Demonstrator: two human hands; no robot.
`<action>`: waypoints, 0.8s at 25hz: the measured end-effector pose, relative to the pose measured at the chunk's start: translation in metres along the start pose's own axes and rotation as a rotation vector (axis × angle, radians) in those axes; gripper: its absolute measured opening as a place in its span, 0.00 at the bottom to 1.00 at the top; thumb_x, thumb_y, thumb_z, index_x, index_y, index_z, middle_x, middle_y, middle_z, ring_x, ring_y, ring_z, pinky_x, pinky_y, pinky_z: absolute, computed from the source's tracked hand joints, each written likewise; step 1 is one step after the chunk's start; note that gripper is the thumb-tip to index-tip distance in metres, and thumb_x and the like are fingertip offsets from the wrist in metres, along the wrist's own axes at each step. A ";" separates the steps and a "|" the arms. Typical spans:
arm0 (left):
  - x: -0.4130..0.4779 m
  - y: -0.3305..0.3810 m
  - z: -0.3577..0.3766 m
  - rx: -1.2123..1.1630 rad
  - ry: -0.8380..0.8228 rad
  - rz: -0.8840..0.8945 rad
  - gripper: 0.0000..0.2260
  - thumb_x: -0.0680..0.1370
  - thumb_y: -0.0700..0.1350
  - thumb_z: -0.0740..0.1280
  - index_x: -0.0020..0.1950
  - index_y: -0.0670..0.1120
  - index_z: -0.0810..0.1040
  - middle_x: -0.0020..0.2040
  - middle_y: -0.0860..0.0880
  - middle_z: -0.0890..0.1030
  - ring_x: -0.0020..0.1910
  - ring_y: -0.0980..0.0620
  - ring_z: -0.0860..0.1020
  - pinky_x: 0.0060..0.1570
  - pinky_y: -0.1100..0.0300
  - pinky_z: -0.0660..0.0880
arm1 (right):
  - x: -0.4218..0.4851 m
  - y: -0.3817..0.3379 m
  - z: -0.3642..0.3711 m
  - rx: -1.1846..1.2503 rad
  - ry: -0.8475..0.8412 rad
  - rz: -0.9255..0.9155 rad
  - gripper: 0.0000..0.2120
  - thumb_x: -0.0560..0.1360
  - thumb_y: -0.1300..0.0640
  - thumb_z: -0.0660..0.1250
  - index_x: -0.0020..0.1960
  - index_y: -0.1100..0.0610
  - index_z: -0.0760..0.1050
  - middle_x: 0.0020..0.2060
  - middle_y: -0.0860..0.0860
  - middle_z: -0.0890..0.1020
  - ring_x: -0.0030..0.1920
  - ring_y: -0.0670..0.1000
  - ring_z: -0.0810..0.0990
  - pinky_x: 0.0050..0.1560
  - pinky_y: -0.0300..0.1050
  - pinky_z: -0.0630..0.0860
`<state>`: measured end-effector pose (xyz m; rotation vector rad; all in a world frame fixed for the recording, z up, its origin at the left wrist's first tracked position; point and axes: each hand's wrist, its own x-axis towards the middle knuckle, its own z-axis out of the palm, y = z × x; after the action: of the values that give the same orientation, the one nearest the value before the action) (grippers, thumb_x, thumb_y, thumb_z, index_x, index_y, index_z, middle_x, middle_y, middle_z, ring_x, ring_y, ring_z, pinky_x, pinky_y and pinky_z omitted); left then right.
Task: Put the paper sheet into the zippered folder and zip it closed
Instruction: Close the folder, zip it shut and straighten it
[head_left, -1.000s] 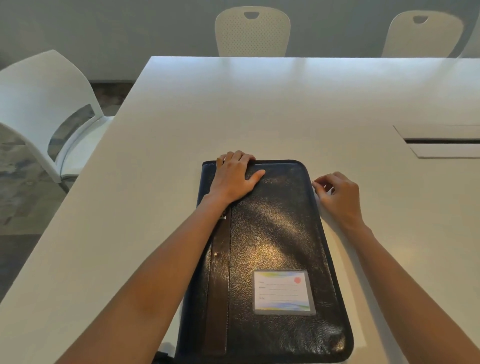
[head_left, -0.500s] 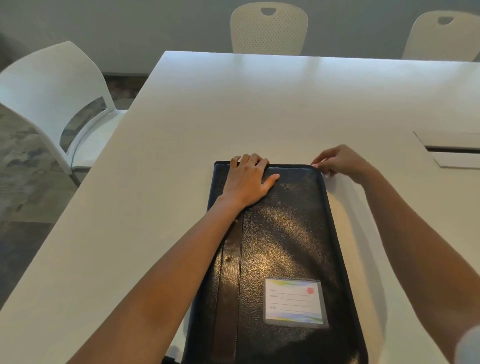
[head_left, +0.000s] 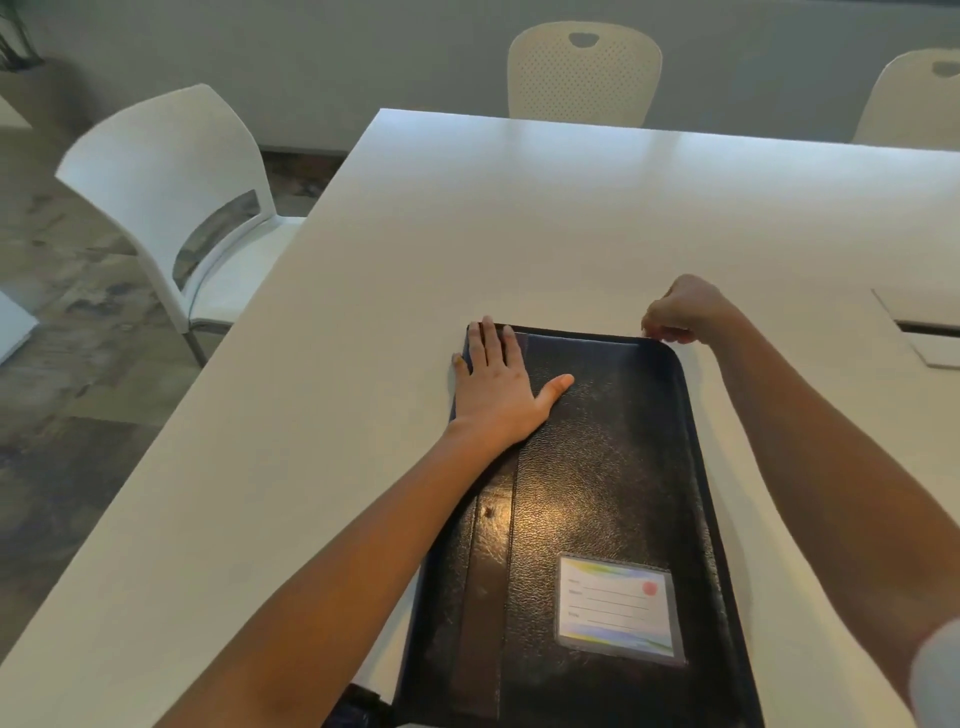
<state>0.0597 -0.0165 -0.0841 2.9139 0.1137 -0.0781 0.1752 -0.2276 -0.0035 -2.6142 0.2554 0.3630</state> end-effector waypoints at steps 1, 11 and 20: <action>-0.001 0.000 0.001 -0.005 0.003 0.016 0.47 0.73 0.75 0.42 0.78 0.42 0.40 0.78 0.40 0.39 0.77 0.41 0.37 0.73 0.40 0.44 | -0.002 -0.007 0.002 -0.024 0.037 -0.003 0.08 0.68 0.64 0.70 0.31 0.64 0.77 0.25 0.55 0.78 0.26 0.50 0.74 0.28 0.39 0.69; -0.006 -0.001 0.003 -0.027 0.106 0.073 0.48 0.72 0.76 0.47 0.79 0.41 0.49 0.79 0.38 0.47 0.77 0.38 0.43 0.73 0.38 0.48 | -0.006 -0.110 0.070 0.121 -0.044 -0.102 0.04 0.70 0.62 0.71 0.38 0.63 0.79 0.32 0.55 0.84 0.29 0.48 0.79 0.36 0.41 0.78; -0.012 -0.003 -0.004 -0.028 0.125 0.131 0.43 0.73 0.67 0.59 0.78 0.42 0.52 0.79 0.40 0.50 0.77 0.35 0.44 0.73 0.35 0.52 | -0.009 -0.169 0.103 0.182 -0.104 -0.095 0.04 0.66 0.65 0.70 0.33 0.62 0.77 0.29 0.56 0.82 0.26 0.49 0.79 0.30 0.42 0.76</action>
<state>0.0477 -0.0140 -0.0805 2.8879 -0.0560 0.1258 0.1857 -0.0300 -0.0139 -2.4105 0.1226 0.4214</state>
